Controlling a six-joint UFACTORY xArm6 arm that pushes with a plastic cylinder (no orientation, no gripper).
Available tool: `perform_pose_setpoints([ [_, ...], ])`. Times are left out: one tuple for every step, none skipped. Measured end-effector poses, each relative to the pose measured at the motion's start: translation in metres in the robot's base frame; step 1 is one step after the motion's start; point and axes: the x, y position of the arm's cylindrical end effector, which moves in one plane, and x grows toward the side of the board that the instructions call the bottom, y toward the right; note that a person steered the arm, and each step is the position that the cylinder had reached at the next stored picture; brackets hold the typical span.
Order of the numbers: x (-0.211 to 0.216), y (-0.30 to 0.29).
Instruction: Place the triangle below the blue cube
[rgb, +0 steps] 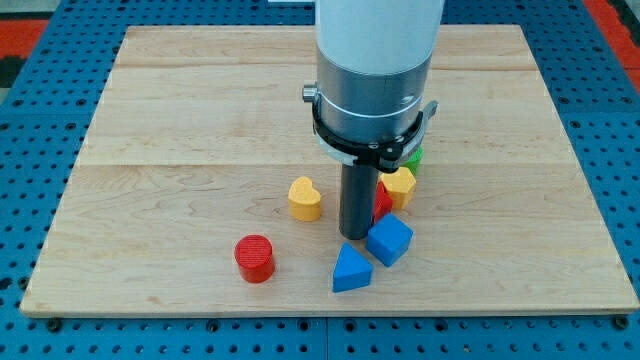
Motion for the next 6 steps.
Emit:
perform_pose_setpoints([
  [0.010,-0.015],
  [0.010,-0.049],
  [0.042,-0.078],
  [0.068,-0.061],
  [0.060,-0.026],
  [0.048,-0.017],
])
